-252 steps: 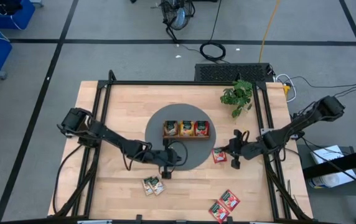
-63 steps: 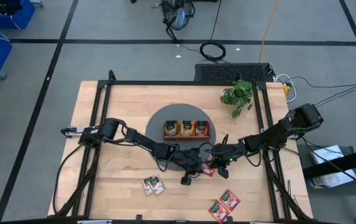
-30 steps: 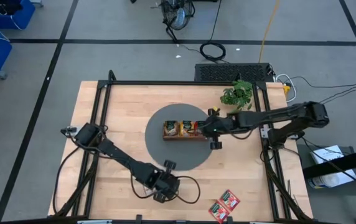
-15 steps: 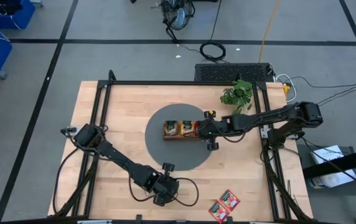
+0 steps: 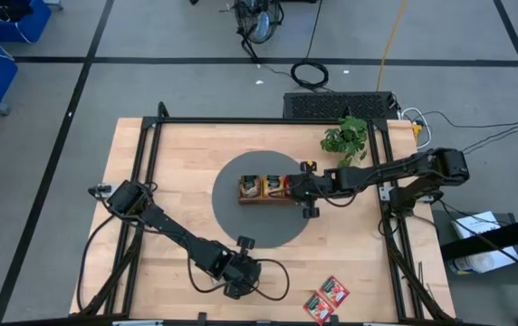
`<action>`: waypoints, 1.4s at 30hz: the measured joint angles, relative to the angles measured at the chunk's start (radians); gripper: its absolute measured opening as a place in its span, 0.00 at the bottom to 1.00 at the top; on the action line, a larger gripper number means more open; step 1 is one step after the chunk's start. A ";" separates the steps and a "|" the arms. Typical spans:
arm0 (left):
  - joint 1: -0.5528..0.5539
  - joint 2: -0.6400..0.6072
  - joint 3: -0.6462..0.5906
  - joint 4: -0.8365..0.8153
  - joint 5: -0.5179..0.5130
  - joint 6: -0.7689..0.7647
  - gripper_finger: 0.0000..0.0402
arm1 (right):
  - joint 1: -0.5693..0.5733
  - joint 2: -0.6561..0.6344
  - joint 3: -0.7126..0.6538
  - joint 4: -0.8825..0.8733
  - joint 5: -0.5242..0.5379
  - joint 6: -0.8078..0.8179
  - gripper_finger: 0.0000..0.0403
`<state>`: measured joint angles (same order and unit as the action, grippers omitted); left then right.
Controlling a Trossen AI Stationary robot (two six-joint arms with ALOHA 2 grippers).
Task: Pick & Place Tea
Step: Put the top red tea sachet into the right section of the wooden organizer, then put the right light brown tea sachet into the left section of the wooden organizer
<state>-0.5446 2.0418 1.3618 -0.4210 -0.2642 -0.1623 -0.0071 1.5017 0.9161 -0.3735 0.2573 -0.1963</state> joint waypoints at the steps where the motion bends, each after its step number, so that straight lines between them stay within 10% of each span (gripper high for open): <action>1: 0.000 0.000 0.000 0.000 0.000 0.001 0.06 | 0.000 0.000 0.000 0.010 0.000 0.000 0.04; 21: -0.050 -0.132 0.001 -0.049 -0.176 0.021 0.06 | 0.038 -0.139 0.000 0.143 0.046 0.025 0.36; 29: -0.161 -0.242 0.003 -0.212 -0.162 -0.439 0.06 | 0.221 -0.103 -0.024 0.271 -0.145 0.072 0.31; 42: -0.285 -0.046 0.000 -0.328 -0.037 -0.842 0.06 | 0.319 0.279 -0.049 0.942 -0.575 0.104 0.07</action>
<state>-0.8295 1.9961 1.3617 -0.7487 -0.3007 -1.0041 0.3121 1.7807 0.8673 0.5685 -0.3177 -0.0920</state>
